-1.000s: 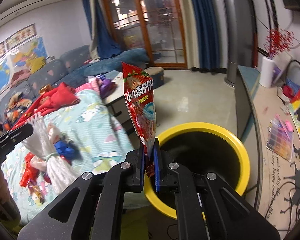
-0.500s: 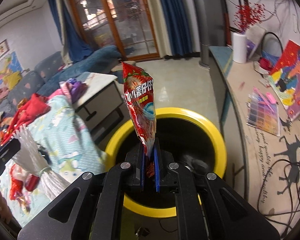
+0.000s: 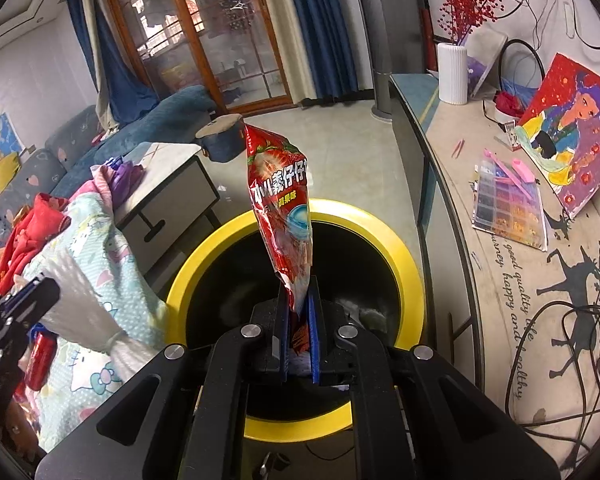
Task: Collect trash
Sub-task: 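Open both grippers to drop the net and red wrapper into the bin, then move both open grippers back toward the remaining trash on the bed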
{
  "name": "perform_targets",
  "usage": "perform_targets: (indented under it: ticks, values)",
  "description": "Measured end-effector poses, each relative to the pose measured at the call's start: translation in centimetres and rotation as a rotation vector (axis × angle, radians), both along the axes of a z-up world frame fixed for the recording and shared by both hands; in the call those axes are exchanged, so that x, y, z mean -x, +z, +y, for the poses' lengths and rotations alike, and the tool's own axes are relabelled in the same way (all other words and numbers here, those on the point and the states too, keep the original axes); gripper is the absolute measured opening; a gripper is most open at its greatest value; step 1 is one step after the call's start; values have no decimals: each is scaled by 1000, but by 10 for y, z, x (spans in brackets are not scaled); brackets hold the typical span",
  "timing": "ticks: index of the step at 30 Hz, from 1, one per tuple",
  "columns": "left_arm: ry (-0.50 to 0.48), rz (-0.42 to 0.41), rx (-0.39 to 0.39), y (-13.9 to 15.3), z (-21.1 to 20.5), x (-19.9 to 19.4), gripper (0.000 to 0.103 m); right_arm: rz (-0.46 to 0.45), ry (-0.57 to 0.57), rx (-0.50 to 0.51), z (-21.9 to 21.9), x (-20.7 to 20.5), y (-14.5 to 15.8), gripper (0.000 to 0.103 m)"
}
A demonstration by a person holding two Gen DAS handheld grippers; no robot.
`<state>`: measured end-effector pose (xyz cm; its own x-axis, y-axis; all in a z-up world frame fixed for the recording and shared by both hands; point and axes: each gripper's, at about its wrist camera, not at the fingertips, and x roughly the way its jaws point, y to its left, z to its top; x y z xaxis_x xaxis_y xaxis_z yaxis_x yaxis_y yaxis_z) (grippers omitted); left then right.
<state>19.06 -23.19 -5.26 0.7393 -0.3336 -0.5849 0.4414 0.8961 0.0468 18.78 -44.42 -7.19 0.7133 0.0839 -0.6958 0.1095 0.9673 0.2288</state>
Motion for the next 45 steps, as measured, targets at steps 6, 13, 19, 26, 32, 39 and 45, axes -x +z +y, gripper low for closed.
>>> perform_targets:
  ticks: [6,13,19,26,32,39,45]
  values:
    - [-4,26,-31,-16,-15,-9,10,16,-1,-12,-2,-5,-8,9]
    - [-5,57,-53,-30,-25,-20,10,41,-4,-32,-5,-8,-17,10]
    - [-10,91,-51,-37,-31,-31,10,64,0,-48,-6,-11,-24,10]
    - [-6,121,-26,-41,-31,-39,11,79,-5,-59,-8,-14,-29,16]
    - [-5,137,3,-41,-26,-42,37,79,-15,-59,-10,-13,-29,31]
    - [-12,142,40,-35,-22,-37,65,60,-30,-46,-12,-10,-24,46]
    - [7,143,95,-22,-10,-33,92,20,-36,-8,-7,-5,-12,60]
